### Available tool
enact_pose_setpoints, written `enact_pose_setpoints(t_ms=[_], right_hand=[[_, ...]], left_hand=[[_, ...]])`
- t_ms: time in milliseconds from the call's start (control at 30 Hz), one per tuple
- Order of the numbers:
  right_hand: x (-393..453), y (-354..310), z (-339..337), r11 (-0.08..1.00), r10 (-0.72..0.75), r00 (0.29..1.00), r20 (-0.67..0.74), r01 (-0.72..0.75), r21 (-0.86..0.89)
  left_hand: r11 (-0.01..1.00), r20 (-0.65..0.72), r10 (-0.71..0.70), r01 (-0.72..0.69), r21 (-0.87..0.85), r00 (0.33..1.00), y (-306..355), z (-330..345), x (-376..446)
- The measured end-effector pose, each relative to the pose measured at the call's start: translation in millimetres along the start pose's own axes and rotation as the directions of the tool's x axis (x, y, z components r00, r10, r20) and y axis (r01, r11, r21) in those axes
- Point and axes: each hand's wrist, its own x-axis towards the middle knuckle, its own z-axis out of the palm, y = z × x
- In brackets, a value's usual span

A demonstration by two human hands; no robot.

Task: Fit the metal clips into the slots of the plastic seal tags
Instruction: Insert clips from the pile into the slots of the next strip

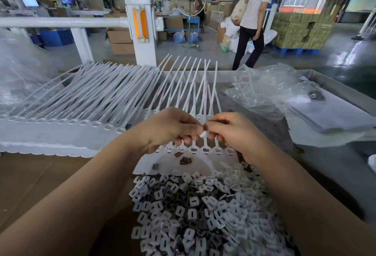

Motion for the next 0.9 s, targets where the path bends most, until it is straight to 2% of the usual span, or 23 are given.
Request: enact_pose_setpoints(t_ms=[100,167,300,733,900], right_hand=[[-1.3,-0.8,-0.6,0.999,-0.027,0.999,0.031,0.026,0.034],[-1.8,-0.3,-0.5,0.997,-0.067,0.997,0.028,0.067,0.031],[-2.7,-0.3,2.1,0.989,-0.147,0.987,0.065,0.149,-0.02],[-1.7,1.4,3.7,0.995,-0.096,0.991,0.094,0.092,0.047],[-2.4,3.7,5.1,0.978,-0.208,0.978,0.023,0.208,-0.026]], left_hand=[[0.967,-0.002,-0.099,0.096,-0.236,0.995,-0.8,-2.1,0.4],[0.949,0.009,-0.139,0.135,-0.286,0.99,-1.1,-1.9,0.6],[0.94,0.0,-0.181,0.173,-0.294,0.983,-1.0,-1.2,0.1],[0.956,-0.046,-0.11,0.093,-0.277,0.993,-0.5,-3.4,1.3],[0.934,-0.042,-0.135,0.113,-0.34,0.99,-1.7,-2.0,1.1]])
